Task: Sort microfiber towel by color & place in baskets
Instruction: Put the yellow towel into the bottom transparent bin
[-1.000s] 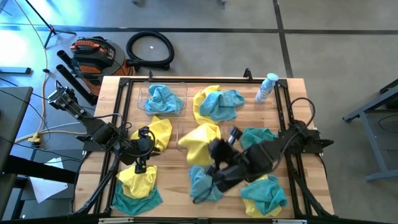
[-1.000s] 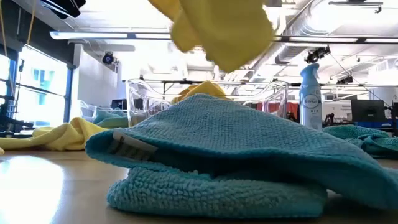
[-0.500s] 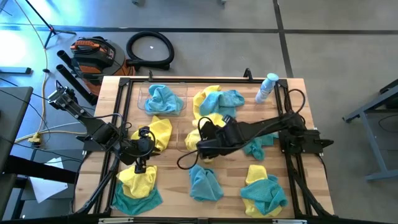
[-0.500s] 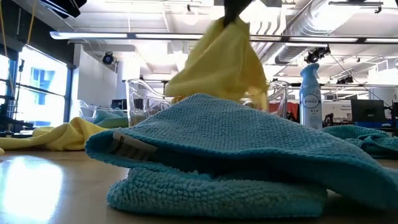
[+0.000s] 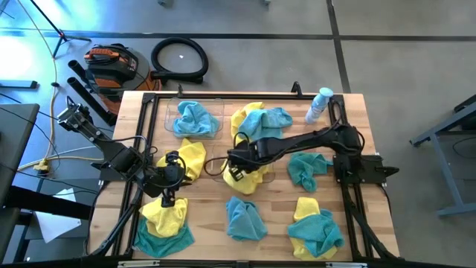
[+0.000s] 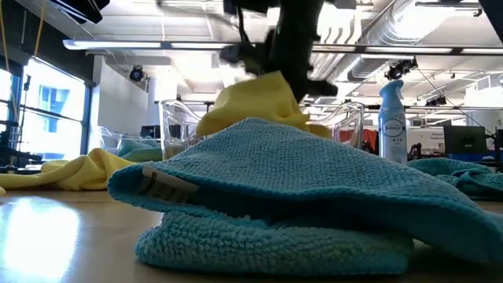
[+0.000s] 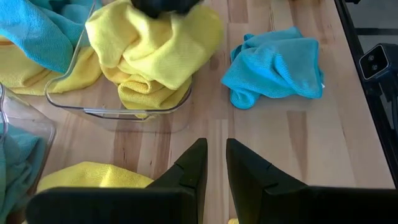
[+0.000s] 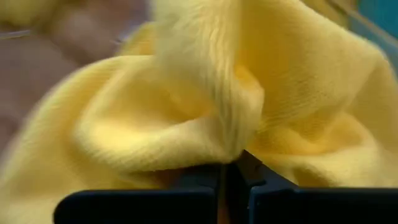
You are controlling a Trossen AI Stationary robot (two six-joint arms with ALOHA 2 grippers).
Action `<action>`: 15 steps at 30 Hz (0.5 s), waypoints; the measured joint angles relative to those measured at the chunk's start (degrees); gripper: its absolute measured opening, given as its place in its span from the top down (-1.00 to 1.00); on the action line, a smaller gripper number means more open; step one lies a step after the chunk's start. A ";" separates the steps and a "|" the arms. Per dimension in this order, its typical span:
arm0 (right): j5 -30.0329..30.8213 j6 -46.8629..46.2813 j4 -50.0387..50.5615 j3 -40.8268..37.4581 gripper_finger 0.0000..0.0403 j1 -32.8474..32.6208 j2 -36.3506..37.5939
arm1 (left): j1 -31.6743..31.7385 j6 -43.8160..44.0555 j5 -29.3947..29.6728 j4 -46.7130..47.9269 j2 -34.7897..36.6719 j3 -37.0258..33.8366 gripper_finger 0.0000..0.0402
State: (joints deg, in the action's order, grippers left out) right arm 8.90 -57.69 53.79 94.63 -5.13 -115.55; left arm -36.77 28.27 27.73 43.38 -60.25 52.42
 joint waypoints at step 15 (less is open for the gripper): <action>-0.17 -6.30 -12.30 -10.95 0.47 0.66 0.47 | 0.00 0.03 0.08 0.07 0.00 0.00 0.77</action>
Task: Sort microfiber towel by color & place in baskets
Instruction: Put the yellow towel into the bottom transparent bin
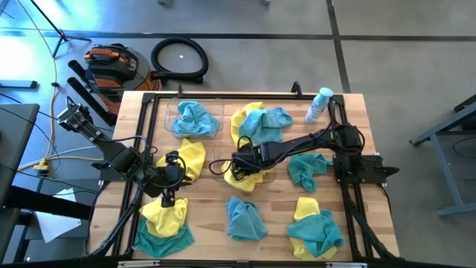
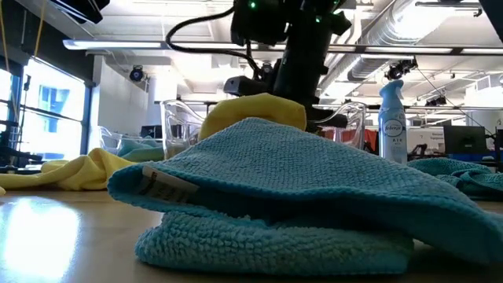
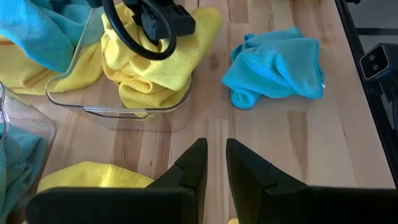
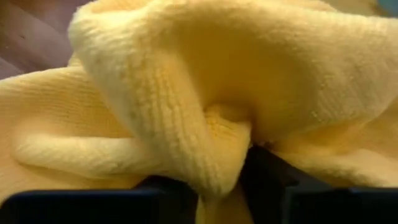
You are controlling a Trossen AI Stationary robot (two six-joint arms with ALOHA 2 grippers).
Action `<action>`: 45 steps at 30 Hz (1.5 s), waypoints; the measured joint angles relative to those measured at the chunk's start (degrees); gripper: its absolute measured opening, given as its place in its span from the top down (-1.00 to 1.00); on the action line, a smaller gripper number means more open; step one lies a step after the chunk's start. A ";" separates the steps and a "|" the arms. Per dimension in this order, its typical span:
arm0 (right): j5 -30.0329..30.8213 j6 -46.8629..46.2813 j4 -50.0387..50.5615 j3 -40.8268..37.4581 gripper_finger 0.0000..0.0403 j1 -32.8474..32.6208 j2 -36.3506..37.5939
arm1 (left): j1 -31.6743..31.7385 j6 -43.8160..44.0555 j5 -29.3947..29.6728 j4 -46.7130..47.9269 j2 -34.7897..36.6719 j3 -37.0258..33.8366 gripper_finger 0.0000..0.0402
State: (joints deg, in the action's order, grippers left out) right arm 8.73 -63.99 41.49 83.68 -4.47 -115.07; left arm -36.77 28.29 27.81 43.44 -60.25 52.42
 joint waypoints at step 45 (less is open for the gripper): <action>-2.51 -13.19 7.54 0.08 0.28 -1.55 -0.54 | 0.00 0.11 -0.28 -0.05 0.00 0.04 0.77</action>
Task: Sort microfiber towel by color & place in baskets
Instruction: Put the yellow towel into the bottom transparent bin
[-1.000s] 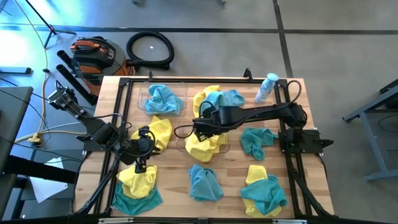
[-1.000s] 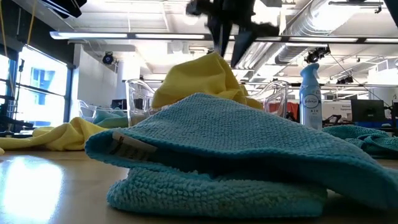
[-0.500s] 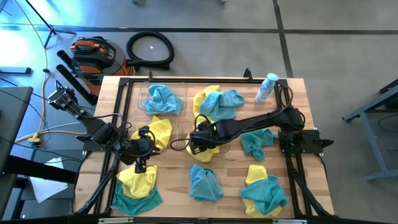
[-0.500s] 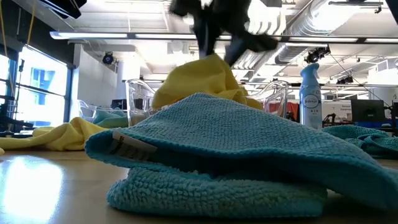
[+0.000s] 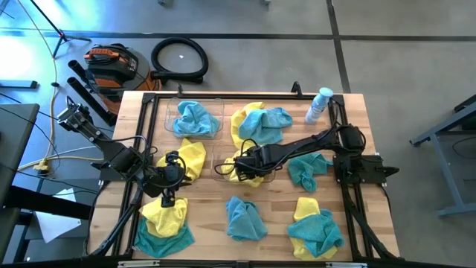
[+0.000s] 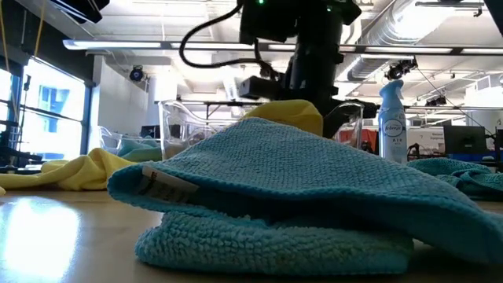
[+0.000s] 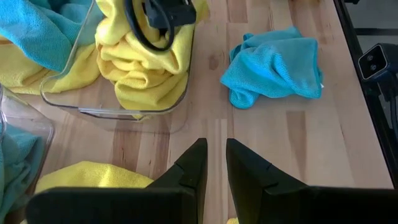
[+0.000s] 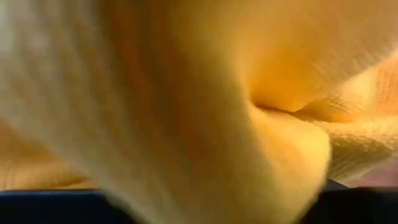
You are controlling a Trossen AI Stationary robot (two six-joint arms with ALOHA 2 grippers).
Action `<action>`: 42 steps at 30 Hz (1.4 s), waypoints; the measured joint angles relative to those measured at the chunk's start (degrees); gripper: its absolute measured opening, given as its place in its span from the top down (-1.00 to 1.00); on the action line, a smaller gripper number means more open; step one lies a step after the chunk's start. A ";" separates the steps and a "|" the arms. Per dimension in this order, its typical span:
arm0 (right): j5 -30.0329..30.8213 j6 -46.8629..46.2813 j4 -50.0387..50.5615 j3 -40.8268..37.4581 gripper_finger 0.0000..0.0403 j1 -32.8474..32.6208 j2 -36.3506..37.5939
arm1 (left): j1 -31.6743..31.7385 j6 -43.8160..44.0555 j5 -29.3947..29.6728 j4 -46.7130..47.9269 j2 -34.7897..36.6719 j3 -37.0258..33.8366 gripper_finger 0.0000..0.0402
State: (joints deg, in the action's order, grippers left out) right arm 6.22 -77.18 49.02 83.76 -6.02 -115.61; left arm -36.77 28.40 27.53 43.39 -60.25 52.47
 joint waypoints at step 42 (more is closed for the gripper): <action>4.79 10.37 11.99 28.12 0.28 0.34 -17.79 | -0.02 1.38 0.00 0.07 0.00 -0.04 0.77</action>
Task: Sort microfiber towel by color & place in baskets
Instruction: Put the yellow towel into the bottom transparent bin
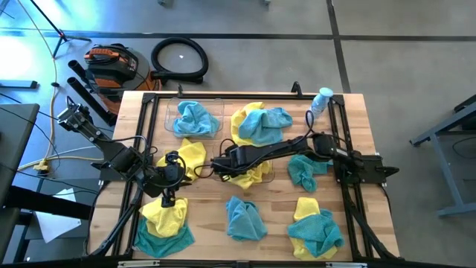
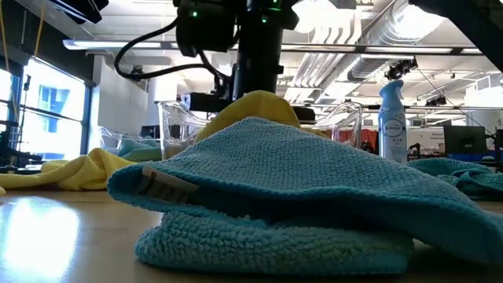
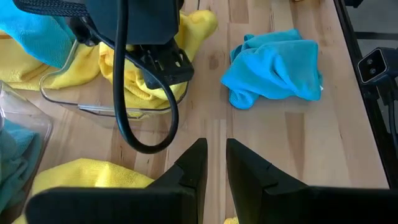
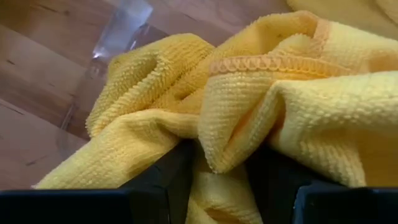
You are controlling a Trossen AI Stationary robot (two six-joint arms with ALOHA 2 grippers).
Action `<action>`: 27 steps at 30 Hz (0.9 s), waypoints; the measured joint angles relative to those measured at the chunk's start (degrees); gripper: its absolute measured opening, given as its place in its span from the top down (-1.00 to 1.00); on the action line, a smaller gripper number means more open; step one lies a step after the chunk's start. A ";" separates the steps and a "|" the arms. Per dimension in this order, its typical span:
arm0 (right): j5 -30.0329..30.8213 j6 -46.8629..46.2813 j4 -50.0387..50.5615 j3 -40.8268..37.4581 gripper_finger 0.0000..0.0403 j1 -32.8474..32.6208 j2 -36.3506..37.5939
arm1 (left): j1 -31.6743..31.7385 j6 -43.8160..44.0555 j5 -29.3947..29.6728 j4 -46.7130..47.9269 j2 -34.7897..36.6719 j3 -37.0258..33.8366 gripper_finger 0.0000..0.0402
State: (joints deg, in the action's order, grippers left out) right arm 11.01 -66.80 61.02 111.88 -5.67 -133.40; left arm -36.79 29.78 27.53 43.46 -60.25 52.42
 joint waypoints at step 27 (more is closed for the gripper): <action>11.37 5.13 21.14 6.51 0.48 -10.12 17.06 | 0.02 2.78 0.04 -0.10 0.00 0.00 0.77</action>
State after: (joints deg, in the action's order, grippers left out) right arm 22.38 -61.67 82.15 118.38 -15.79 -116.34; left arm -36.77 32.56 27.57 43.35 -60.25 52.42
